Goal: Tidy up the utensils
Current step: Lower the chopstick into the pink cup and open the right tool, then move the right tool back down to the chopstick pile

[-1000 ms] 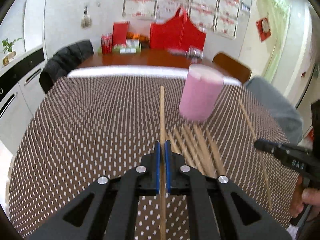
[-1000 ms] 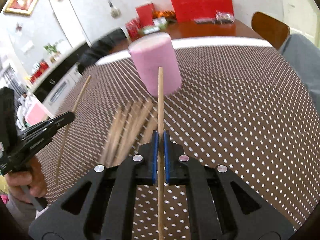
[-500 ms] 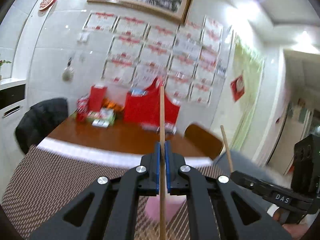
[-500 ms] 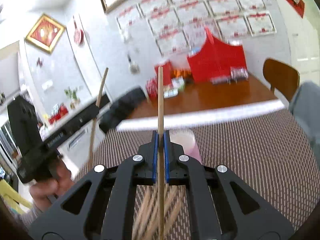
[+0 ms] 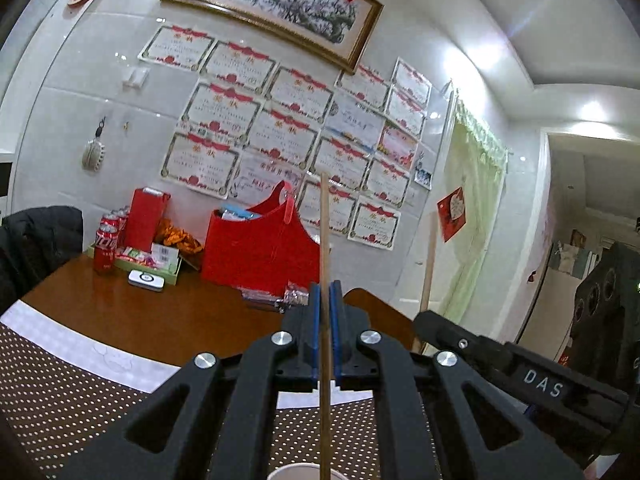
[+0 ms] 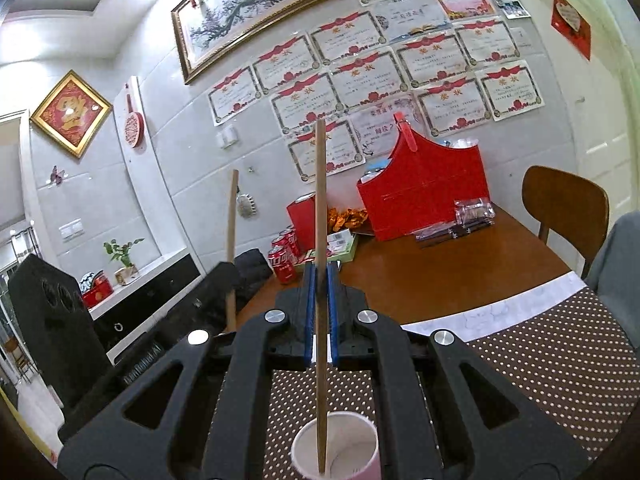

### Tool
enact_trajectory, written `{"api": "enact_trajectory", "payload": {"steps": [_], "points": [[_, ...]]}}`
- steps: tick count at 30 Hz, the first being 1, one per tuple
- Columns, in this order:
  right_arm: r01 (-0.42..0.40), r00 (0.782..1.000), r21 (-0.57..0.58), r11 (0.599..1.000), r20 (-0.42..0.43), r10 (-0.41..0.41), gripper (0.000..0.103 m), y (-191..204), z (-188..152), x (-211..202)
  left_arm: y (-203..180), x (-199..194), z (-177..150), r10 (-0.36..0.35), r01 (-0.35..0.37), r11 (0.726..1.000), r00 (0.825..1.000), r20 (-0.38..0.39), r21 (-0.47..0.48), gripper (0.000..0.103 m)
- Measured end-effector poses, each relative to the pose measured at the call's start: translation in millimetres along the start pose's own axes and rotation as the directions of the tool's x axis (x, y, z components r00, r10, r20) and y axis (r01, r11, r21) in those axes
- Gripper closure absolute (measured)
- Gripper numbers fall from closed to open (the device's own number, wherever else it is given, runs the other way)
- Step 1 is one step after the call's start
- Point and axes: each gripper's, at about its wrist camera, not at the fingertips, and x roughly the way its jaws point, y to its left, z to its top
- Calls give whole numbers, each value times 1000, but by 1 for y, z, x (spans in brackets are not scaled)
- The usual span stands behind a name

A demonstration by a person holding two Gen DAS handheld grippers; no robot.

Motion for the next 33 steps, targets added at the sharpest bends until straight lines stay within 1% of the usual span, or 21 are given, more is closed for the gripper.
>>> {"api": "enact_trajectory", "payload": {"steps": [6, 10, 15, 16, 18, 19, 20, 21, 22, 23, 25, 26, 27, 29, 33], "points": [[11, 1000, -3, 1000, -25, -11, 97, -11, -14, 23, 8, 20, -17, 22, -22, 1000, 1000, -23, 7, 98], [10, 999, -7, 1000, -49, -10, 97, -16, -24, 22, 12, 28, -26, 36, -35, 999, 999, -35, 5, 98], [13, 997, -29, 999, -80, -16, 97, -15, -33, 17, 8, 34, -44, 61, -58, 997, 996, -70, 43, 98], [16, 996, -31, 999, -89, -19, 96, -16, -34, 17, 7, 34, -46, 64, -61, 997, 995, -80, 50, 97], [21, 993, -24, 999, -118, -24, 94, -18, -35, 17, 5, 31, -49, 74, -67, 996, 991, -114, 64, 84], [22, 990, -13, 1000, -142, -23, 91, -20, -36, 17, 5, 29, -49, 83, -75, 995, 989, -123, 65, 61], [23, 988, -3, 1000, -154, -24, 67, -23, -37, 15, 5, 26, -49, 92, -85, 994, 988, -125, 64, 43], [30, 987, 13, 999, -157, -28, 29, -27, -37, 11, 6, 19, -47, 106, -99, 993, 987, -120, 61, 42], [43, 989, 31, 999, -140, -39, 18, -30, -37, 4, 7, 14, -46, 110, -104, 993, 987, -113, 58, 38], [41, 992, 43, 998, -122, -35, 14, -33, -36, -2, 7, 8, -44, 107, -101, 993, 988, -114, 59, 30], [50, 994, 58, 997, -100, -44, 13, -35, -34, -17, 5, -4, -38, 125, -117, 990, 985, -118, 77, 27], [56, 994, 65, 996, -97, -49, 9, -36, -32, -23, 4, -10, -36, 132, -123, 989, 984, -120, 86, 26], [63, 994, 72, 995, -94, -56, 6, -36, -30, -28, 3, -18, -32, 146, -135, 986, 982, -119, 96, 25], [78, 993, 77, 994, -89, -71, 6, -36, -28, -38, 1, -29, -26, 176, -163, 981, 977, -121, 110, 22], [121, 988, 71, 990, -104, -113, 6, -31, -26, -58, 1, -58, -16, 217, -202, 973, 964, -150, 112, 22]]}}
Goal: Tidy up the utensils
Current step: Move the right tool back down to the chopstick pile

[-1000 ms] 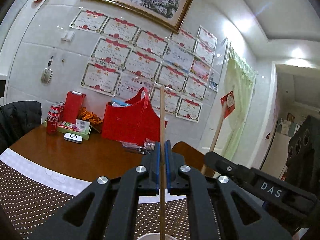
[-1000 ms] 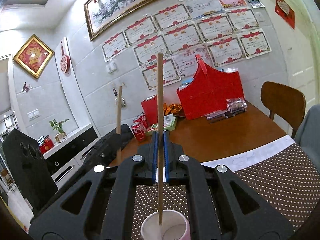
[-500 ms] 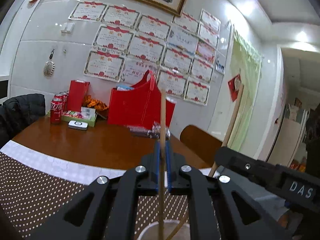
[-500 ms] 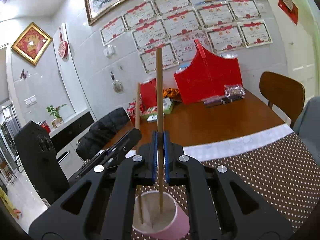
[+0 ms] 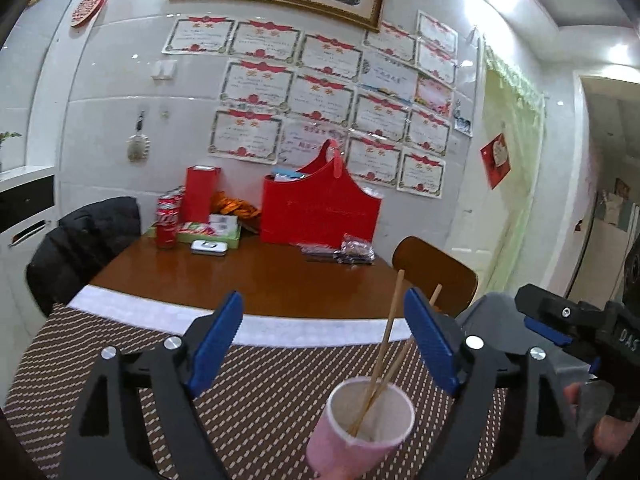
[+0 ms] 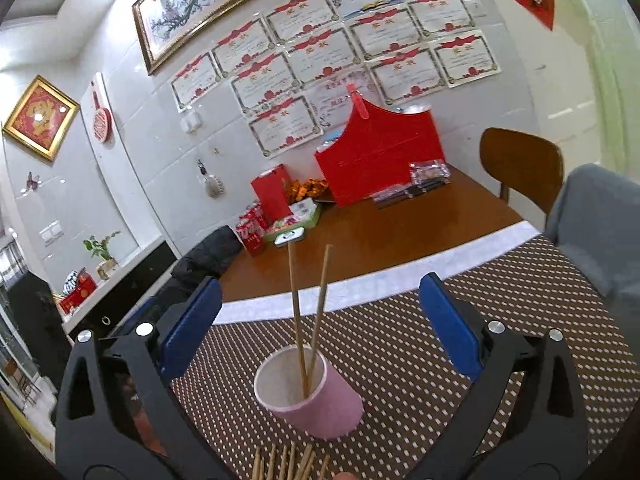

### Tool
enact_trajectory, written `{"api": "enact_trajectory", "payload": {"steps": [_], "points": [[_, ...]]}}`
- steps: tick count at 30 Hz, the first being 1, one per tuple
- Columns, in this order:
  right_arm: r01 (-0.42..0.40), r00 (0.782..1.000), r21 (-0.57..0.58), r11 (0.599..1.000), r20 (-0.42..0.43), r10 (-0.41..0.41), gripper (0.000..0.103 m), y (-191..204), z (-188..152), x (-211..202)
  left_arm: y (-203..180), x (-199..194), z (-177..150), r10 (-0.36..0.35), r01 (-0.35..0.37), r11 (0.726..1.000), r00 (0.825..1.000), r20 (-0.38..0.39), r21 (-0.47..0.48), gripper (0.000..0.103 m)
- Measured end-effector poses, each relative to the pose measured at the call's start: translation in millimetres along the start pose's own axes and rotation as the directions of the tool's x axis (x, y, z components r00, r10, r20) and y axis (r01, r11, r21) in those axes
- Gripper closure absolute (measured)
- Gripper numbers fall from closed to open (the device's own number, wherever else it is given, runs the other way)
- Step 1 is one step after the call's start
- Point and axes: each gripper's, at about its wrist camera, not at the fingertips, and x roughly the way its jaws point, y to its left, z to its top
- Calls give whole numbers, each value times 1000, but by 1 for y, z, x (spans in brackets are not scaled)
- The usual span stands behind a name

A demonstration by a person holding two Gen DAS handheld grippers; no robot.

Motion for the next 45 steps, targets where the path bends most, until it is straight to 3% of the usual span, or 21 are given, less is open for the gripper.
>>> {"api": "enact_trajectory", "payload": {"steps": [9, 16, 30, 33, 36, 40, 45], "points": [[41, 998, -32, 999, -36, -42, 6, 16, -11, -39, 10, -55, -7, 86, -85, 996, 995, -45, 37, 22], [54, 994, -74, 996, -90, -61, 6, 26, -29, -61, 18, -85, -35, 123, -119, 992, 987, -103, 47, 22], [58, 980, -113, 992, -184, -78, 6, 33, -70, -80, 32, -106, -90, 170, -167, 985, 955, -242, 32, 22], [61, 972, -127, 990, -219, -88, 6, 33, -86, -84, 39, -109, -108, 181, -178, 983, 938, -296, 35, 22], [79, 958, -123, 989, -264, -109, 6, 29, -104, -83, 43, -107, -133, 196, -196, 980, 902, -384, 39, 22], [87, 930, -127, 988, -345, -126, 6, 23, -134, -78, 39, -104, -161, 178, -173, 983, 863, -473, 56, 22], [104, 891, -146, 984, -426, -157, 6, 16, -163, -71, 24, -99, -184, 177, -145, 984, 828, -532, 103, 22]]}}
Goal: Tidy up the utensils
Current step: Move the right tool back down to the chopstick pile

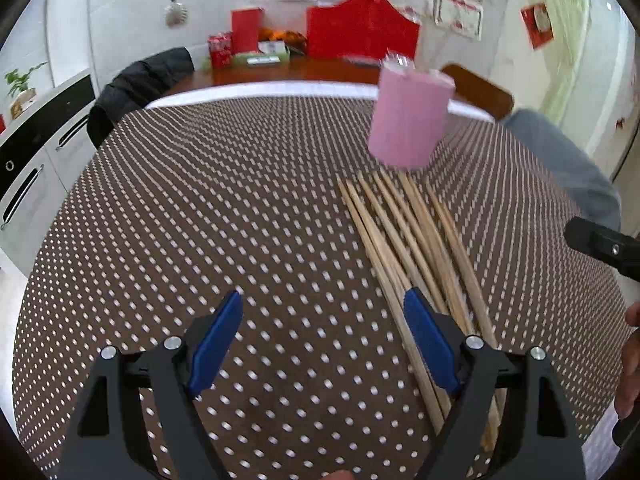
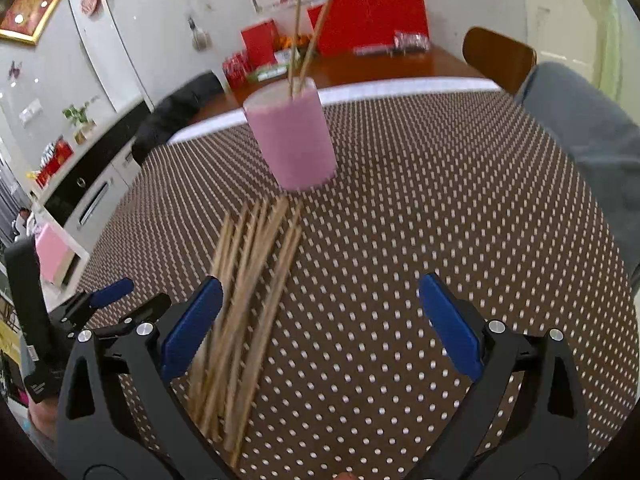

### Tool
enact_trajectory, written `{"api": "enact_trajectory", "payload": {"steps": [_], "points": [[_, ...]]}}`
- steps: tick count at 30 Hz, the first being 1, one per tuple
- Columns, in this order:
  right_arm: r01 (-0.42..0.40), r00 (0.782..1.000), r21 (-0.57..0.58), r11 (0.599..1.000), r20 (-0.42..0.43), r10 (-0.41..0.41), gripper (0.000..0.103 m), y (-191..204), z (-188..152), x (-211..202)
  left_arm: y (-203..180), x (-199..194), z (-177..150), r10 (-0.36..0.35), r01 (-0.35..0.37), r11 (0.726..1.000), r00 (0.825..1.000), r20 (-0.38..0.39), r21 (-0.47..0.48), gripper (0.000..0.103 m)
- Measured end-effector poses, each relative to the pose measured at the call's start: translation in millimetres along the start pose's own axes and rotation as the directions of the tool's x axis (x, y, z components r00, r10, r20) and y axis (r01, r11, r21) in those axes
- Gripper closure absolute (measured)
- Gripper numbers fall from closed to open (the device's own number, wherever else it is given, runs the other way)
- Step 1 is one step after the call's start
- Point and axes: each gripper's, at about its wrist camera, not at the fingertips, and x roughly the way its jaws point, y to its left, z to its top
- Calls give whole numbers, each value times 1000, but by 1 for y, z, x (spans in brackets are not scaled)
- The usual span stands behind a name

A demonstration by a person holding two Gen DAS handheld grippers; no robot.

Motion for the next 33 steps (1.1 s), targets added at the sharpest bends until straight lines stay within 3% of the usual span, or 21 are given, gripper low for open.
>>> {"api": "enact_trajectory", "payload": {"steps": [6, 16, 21, 28, 33], "points": [[32, 998, -7, 999, -55, -32, 6, -3, -15, 12, -9, 17, -15, 9, -8, 1000, 997, -79, 17, 22], [53, 994, -43, 998, -98, -57, 6, 4, -22, 28, -17, 11, -23, -4, 6, 1000, 998, -62, 24, 22], [67, 992, -65, 996, -107, -73, 6, 9, -23, 31, -31, 18, -22, 63, -59, 995, 997, -51, 75, 20], [70, 984, -170, 983, -151, -96, 6, 29, -36, 46, -16, 15, -23, 60, -57, 997, 996, -64, 52, 20], [117, 976, -252, 961, -147, -158, 6, 41, -41, 55, -1, 14, -24, 72, -69, 997, 995, -65, 40, 20]]}}
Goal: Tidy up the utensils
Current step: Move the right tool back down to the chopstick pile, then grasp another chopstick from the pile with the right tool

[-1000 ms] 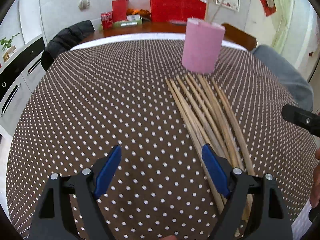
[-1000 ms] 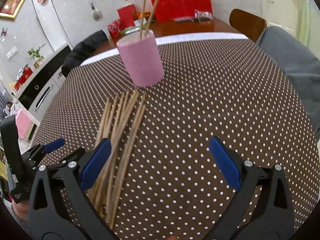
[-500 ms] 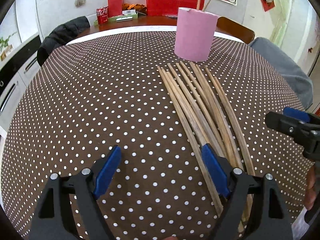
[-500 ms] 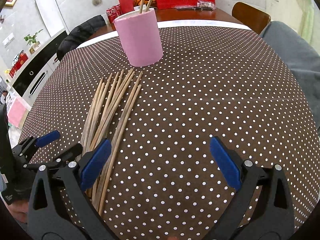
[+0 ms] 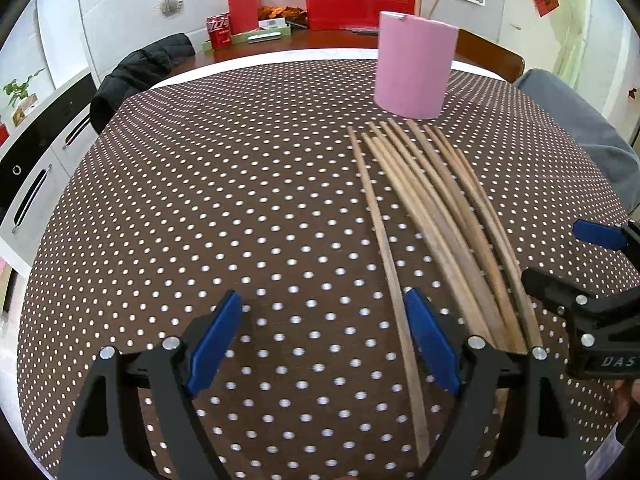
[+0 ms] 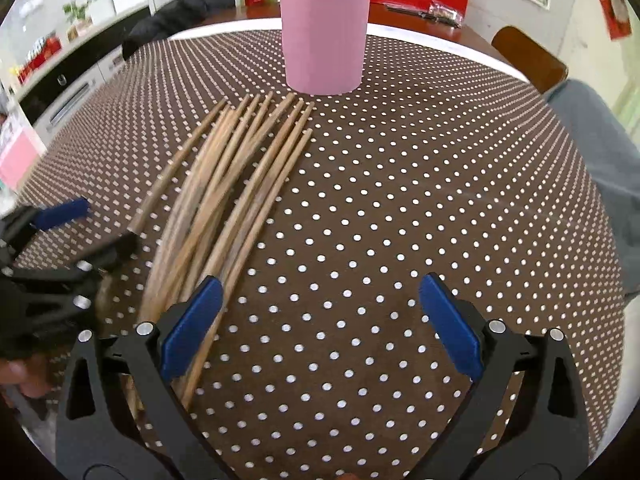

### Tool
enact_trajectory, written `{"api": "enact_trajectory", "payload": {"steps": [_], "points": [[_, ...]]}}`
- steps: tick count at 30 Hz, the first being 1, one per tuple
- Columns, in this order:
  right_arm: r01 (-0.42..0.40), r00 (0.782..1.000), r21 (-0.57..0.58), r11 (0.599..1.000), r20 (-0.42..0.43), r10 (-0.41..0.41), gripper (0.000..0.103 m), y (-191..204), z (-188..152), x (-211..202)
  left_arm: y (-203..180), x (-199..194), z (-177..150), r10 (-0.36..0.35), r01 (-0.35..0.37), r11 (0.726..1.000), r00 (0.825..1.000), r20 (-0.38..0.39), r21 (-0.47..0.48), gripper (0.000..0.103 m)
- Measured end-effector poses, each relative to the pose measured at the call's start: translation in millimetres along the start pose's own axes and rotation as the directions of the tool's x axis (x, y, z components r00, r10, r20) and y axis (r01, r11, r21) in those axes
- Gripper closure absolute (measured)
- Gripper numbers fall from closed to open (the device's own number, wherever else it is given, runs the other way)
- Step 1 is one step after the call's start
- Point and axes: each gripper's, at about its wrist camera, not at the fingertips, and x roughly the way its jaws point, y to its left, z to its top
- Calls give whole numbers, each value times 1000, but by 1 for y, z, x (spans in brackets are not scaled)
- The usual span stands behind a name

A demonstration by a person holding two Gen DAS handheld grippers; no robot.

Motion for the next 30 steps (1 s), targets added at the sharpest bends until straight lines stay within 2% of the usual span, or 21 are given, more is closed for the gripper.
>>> {"api": "enact_trajectory", "payload": {"steps": [11, 18, 24, 28, 30], "points": [[39, 999, -30, 999, -34, -40, 6, 0, 19, 14, 5, 1, 1, -1, 1, 1000, 1000, 6, -5, 21], [41, 998, -6, 999, -46, -41, 6, -12, 18, 13, 5, 2, 3, -3, 3, 1000, 1000, 5, -3, 20], [43, 998, -20, 999, -43, -44, 8, -2, 21, 21, 4, 5, 7, -3, 3, 1000, 1000, -3, 1, 20], [-3, 998, -21, 1000, -62, 1, 18, -10, 18, 19, 2, 7, 12, -2, 2, 1000, 1000, -12, 13, 21], [5, 998, -13, 1000, -67, -6, 25, -19, 18, 16, 0, 9, 17, 5, -5, 999, 1000, -15, 34, 20]]}}
